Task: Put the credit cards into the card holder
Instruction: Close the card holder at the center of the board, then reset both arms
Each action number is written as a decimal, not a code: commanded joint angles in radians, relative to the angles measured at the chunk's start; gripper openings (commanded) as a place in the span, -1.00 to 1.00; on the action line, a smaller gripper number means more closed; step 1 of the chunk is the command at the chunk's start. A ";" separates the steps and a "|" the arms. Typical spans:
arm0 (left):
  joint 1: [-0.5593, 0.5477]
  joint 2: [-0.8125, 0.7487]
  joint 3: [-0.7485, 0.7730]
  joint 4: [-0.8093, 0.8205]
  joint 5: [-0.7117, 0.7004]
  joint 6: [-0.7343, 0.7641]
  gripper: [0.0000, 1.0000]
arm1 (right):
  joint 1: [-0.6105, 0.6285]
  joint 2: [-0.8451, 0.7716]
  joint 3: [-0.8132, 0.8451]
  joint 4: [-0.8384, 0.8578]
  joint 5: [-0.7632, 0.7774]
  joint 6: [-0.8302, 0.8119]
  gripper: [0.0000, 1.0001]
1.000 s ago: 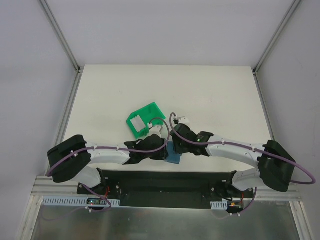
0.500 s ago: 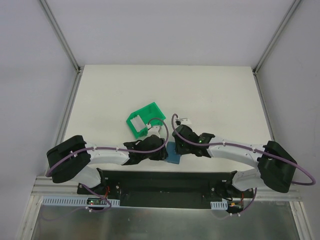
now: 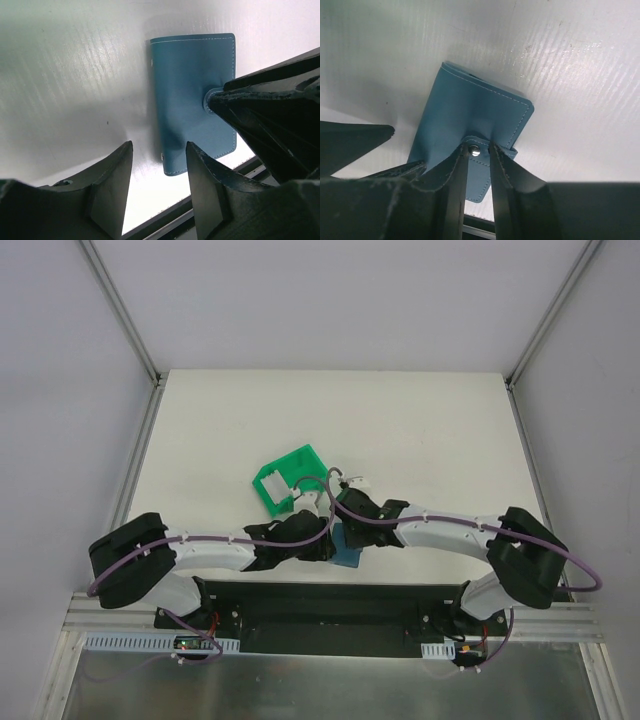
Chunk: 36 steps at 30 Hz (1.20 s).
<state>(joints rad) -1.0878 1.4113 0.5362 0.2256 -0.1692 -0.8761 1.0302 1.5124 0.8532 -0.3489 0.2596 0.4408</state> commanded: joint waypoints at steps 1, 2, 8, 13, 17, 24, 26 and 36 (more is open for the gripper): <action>-0.009 -0.078 -0.007 -0.046 -0.039 0.009 -0.01 | -0.002 -0.069 0.000 -0.055 0.049 -0.034 -0.40; -0.008 -0.096 -0.004 -0.057 -0.050 0.017 0.09 | -0.007 -0.090 0.003 -0.052 0.049 -0.043 -0.35; -0.006 -0.202 0.042 -0.193 -0.142 0.077 0.89 | -0.067 -0.210 -0.017 -0.036 0.046 -0.074 0.14; -0.003 -0.320 0.047 -0.318 -0.243 0.080 0.98 | -0.143 -0.351 -0.092 -0.051 0.058 -0.065 0.56; 0.012 -0.406 0.033 -0.394 -0.323 0.051 0.98 | -0.218 -0.500 -0.189 -0.065 0.115 -0.039 0.98; 0.323 -0.524 0.044 -0.497 -0.262 0.124 0.98 | -0.473 -0.666 -0.270 -0.099 0.104 -0.115 0.93; 0.425 -0.563 0.045 -0.497 -0.244 0.173 0.98 | -0.589 -0.656 -0.255 -0.102 0.054 -0.171 0.93; 0.818 -0.561 0.080 -0.505 -0.223 0.227 0.98 | -0.837 -0.627 -0.258 0.057 0.315 -0.431 0.93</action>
<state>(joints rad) -0.2775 0.8486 0.5743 -0.2546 -0.3565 -0.7010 0.1982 0.9039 0.6022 -0.4290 0.4126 0.1692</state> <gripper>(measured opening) 0.990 0.964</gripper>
